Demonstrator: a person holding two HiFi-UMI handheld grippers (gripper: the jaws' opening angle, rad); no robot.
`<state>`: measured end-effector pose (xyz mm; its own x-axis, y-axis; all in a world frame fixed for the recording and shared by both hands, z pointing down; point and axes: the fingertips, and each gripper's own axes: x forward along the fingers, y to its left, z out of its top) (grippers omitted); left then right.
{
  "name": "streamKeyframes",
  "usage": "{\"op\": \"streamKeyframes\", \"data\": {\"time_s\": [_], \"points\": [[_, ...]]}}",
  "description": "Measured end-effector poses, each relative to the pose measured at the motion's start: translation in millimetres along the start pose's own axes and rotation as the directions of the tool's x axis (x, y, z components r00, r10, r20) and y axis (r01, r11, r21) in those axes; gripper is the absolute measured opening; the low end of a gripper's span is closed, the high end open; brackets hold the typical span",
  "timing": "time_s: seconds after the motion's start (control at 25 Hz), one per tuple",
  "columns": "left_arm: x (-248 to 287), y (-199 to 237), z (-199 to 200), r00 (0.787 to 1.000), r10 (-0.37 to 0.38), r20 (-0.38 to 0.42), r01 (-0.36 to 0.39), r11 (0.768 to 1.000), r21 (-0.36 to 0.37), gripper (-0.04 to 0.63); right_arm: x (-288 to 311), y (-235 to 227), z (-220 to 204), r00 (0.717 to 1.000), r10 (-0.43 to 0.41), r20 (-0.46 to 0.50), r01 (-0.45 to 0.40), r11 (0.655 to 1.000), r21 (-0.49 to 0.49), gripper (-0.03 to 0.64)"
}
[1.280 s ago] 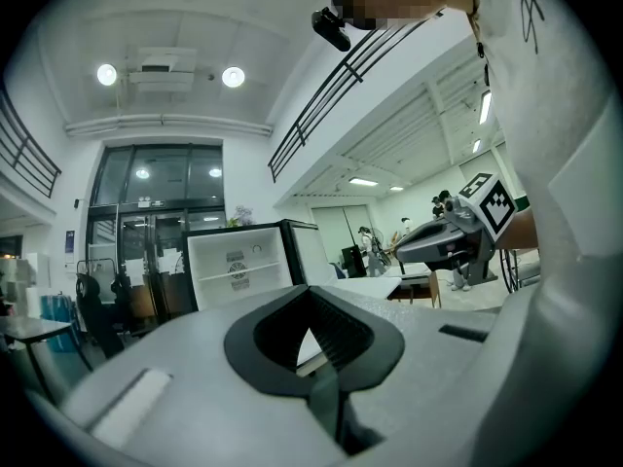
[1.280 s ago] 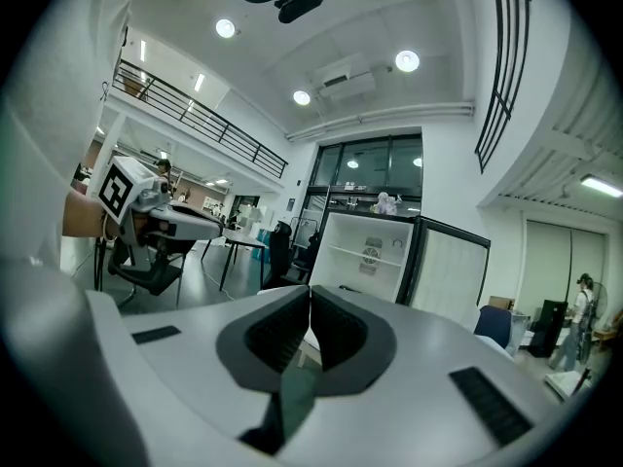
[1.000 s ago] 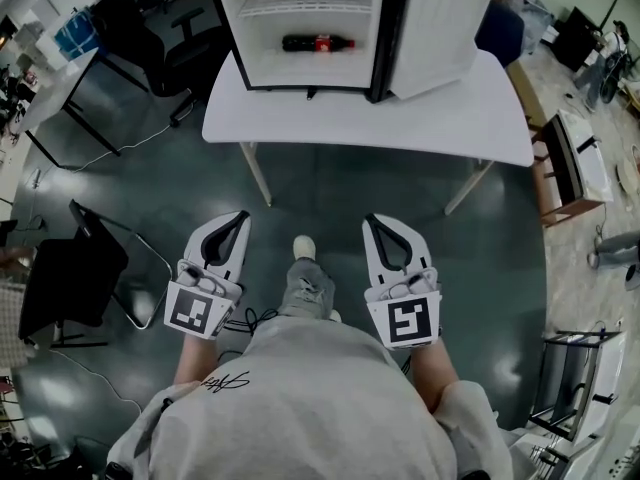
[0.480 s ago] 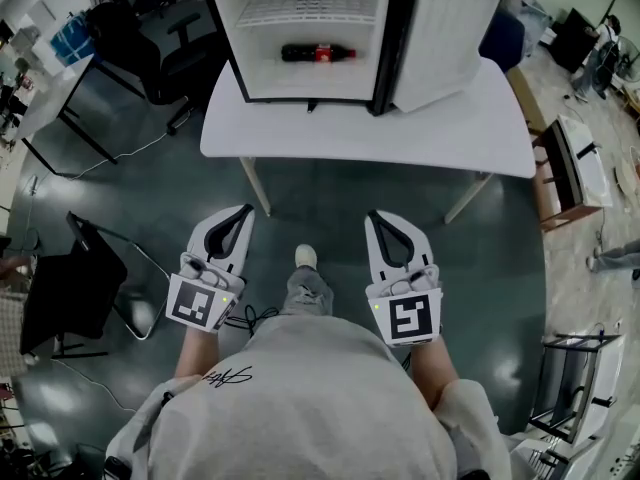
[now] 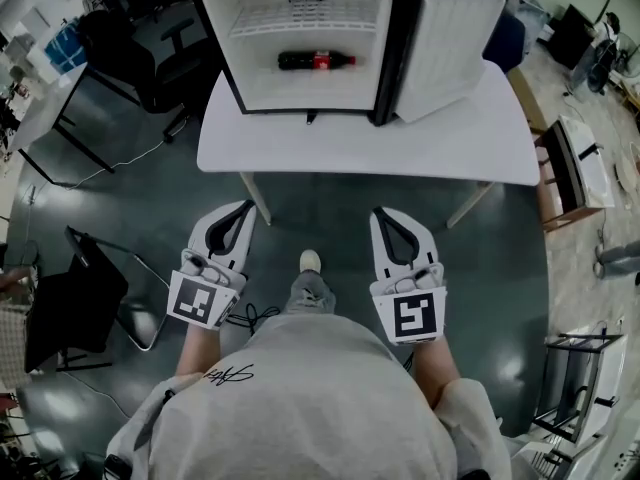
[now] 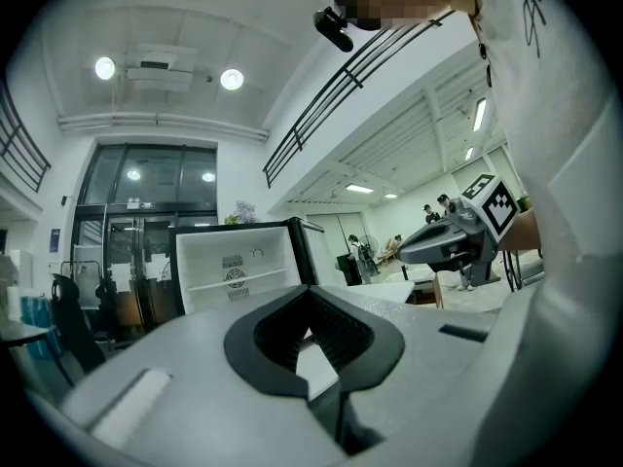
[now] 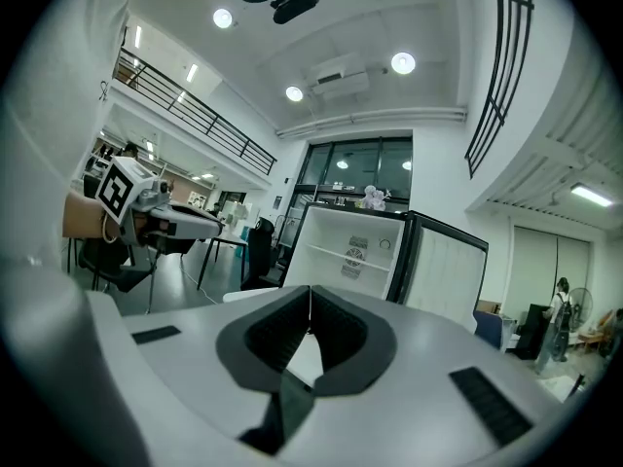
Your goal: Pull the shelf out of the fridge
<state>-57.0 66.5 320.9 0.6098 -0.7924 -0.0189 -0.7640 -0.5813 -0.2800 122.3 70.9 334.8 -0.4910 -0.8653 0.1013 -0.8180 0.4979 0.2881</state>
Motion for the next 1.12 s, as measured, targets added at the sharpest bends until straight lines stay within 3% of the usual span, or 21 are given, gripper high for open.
{"op": "streamKeyframes", "data": {"time_s": [1.12], "points": [[101, 110, -26, 0.999, -0.030, -0.016, 0.030, 1.000, -0.006, 0.005, 138, -52, 9, 1.000, -0.013, -0.022, 0.013, 1.000, 0.006, 0.012]]}}
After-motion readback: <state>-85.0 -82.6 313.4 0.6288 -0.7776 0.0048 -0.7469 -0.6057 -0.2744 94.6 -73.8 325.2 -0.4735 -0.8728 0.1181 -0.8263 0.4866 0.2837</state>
